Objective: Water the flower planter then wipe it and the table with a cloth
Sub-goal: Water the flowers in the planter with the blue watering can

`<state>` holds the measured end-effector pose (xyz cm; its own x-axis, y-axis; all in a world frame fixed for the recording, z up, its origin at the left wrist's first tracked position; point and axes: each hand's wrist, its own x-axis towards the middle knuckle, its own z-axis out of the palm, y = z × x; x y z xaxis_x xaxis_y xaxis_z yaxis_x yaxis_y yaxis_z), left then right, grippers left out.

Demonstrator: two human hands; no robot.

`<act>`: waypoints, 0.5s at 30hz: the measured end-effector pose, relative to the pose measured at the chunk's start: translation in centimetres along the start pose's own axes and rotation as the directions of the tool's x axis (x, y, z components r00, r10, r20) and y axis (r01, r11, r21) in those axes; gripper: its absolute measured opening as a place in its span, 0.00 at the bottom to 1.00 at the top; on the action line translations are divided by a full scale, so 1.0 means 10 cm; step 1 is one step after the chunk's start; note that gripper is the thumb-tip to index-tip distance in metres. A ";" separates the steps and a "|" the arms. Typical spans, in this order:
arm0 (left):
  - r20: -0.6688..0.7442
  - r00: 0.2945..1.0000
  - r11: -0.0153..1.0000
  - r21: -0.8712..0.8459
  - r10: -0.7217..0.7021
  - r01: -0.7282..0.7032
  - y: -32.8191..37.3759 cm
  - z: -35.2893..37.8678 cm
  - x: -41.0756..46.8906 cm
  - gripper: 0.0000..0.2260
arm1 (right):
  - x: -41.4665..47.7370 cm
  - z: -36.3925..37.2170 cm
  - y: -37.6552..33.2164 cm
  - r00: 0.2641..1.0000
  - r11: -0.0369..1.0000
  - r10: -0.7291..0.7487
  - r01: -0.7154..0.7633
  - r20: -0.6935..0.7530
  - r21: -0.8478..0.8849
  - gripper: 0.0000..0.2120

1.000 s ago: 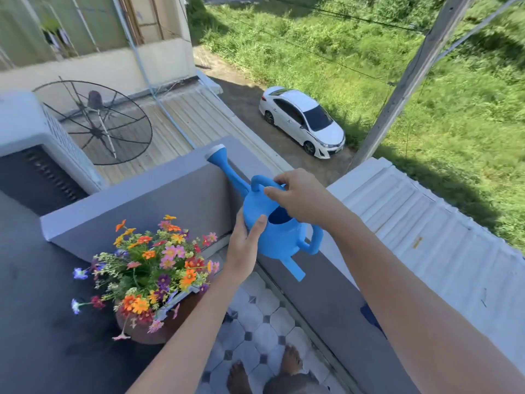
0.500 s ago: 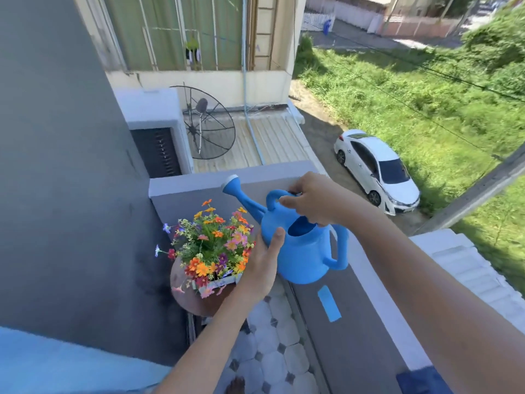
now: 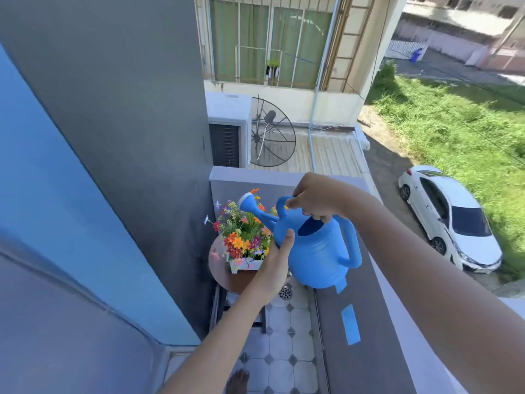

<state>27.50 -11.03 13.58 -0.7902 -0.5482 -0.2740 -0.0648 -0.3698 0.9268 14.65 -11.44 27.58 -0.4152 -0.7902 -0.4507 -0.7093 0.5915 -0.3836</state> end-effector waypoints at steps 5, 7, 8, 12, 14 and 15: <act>-0.091 0.995 0.999 0.012 -0.033 0.034 -0.10 0.03 -0.21 0.16 | -0.15 0.11 -0.02 0.999 1.000 -0.030 0.030 0.027 0.003 0.09; -0.109 0.993 0.998 0.044 -0.037 0.042 -0.14 0.07 -0.26 0.28 | -0.20 0.14 0.00 0.999 0.999 -0.037 0.037 0.030 0.006 0.09; -0.113 0.993 0.998 0.049 -0.038 0.044 -0.15 0.09 -0.29 0.33 | -0.23 0.15 0.02 0.999 0.999 -0.040 0.040 0.030 0.004 0.10; -0.119 0.992 0.998 0.045 -0.046 0.052 -0.18 0.17 -0.39 0.39 | -0.32 0.17 0.08 0.998 0.999 -0.052 0.052 0.029 -0.001 0.09; -0.119 0.992 0.997 0.057 -0.053 0.060 -0.18 0.21 -0.39 0.38 | -0.36 0.17 0.12 0.998 0.999 -0.052 0.053 0.018 -0.015 0.07; -0.114 0.992 0.996 0.064 -0.056 0.063 -0.18 0.22 -0.39 0.37 | -0.37 0.16 0.14 0.998 0.998 -0.054 0.055 0.012 -0.036 0.06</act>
<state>29.34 -6.58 13.56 -0.7106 -0.6087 -0.3527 -0.1539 -0.3547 0.9222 16.08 -7.43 27.43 -0.3692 -0.8193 -0.4386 -0.7510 0.5411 -0.3786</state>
